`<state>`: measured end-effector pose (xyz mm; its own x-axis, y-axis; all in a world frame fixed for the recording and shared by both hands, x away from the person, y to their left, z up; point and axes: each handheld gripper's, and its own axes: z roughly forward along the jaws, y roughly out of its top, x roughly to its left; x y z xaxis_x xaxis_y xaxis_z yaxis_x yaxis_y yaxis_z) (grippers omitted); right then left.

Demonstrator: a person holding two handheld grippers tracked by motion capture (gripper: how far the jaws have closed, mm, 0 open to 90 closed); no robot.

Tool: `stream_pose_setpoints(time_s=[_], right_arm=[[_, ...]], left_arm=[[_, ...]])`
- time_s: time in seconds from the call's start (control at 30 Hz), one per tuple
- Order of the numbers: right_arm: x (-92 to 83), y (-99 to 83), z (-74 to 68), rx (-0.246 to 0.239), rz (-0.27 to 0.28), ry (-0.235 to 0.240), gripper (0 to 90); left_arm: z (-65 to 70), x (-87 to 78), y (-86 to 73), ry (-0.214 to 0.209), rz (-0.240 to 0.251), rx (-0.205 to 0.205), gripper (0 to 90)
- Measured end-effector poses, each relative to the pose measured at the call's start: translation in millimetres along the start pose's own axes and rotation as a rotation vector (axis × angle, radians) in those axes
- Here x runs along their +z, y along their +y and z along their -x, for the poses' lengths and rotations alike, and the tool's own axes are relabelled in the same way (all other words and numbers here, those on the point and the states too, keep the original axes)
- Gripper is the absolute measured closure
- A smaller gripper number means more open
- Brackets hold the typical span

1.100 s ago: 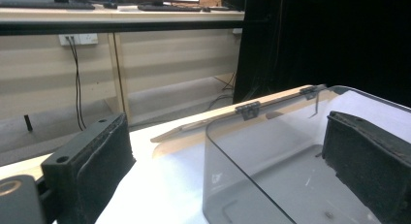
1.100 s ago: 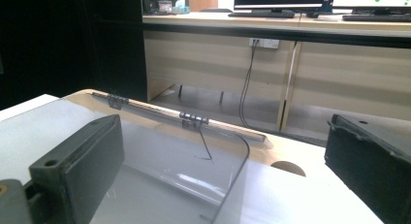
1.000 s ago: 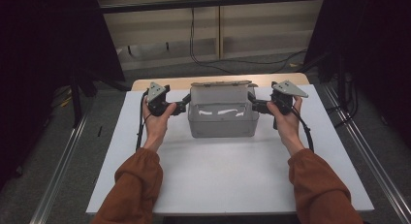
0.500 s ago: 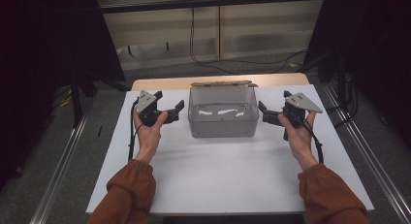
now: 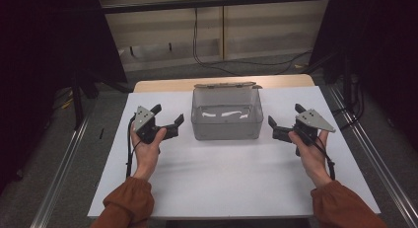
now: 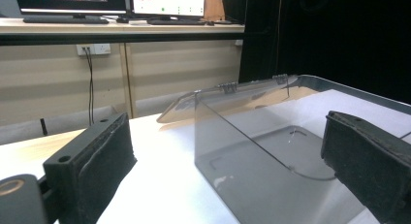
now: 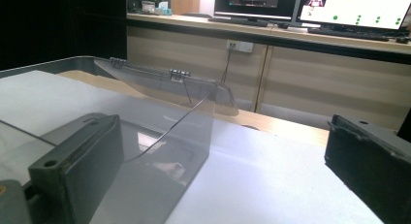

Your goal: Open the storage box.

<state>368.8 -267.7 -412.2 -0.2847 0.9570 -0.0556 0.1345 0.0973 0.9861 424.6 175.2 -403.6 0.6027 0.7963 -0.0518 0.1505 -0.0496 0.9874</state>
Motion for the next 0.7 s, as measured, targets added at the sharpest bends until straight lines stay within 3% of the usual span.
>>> stream_pose_setpoints(time_s=[0.43,0.7], right_arm=[[-28.5,-5.2,2.3,-0.014,0.039,-0.034,0.0],[-43.2,-10.9,5.7,0.007,0.056,-0.047,0.0]], left_arm=[[6.4,-21.4,-6.8,0.028,0.004,-0.008,4.1],[9.1,-38.1,-12.0,0.045,0.016,-0.006,4.1]])
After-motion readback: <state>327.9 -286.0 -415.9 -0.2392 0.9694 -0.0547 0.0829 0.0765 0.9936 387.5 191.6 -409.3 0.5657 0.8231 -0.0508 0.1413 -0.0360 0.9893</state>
